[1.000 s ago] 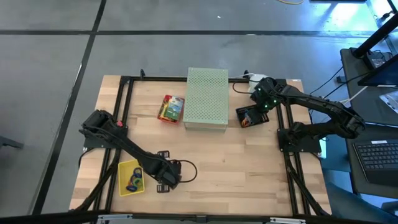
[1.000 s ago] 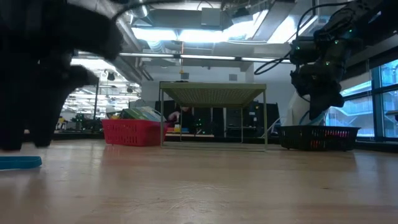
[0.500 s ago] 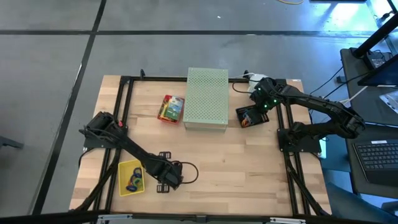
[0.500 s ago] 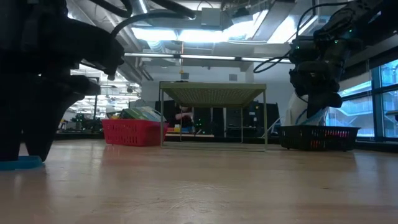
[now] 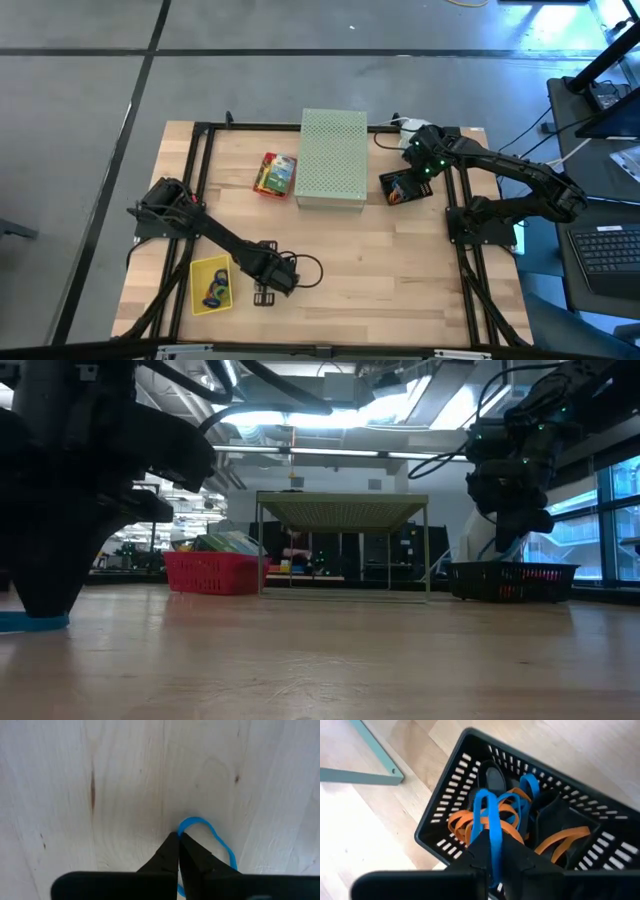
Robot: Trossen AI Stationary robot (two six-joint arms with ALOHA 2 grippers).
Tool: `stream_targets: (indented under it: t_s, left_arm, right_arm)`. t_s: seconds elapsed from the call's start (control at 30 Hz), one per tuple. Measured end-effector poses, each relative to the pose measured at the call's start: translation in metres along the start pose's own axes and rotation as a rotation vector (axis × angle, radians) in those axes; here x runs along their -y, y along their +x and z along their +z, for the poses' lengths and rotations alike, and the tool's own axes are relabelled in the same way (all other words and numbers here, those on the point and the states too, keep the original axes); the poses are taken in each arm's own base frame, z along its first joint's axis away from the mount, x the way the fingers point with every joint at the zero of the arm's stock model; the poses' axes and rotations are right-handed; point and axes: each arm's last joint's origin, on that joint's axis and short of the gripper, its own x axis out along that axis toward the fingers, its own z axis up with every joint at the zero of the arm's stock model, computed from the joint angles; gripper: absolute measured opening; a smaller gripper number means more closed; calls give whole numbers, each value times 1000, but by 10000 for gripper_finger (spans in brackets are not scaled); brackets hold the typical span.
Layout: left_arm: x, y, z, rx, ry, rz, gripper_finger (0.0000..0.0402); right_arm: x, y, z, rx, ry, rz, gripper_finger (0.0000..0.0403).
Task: Pick & Place Office Desk Supplies
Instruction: Put the blue rubber band into the black bin
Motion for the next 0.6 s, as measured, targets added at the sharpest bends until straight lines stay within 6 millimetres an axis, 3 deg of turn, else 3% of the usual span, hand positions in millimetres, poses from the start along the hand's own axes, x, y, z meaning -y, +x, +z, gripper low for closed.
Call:
stream_targets:
  t_s: [0.23,0.6]
  left_arm:
    - [0,0,0,0,0,-1,2]
    - [0,1,0,-1,-1,-3,2]
  right_arm:
    - [3,0,-3,-21,8,-90,98]
    - [2,0,-4,-38,16,-51,206]
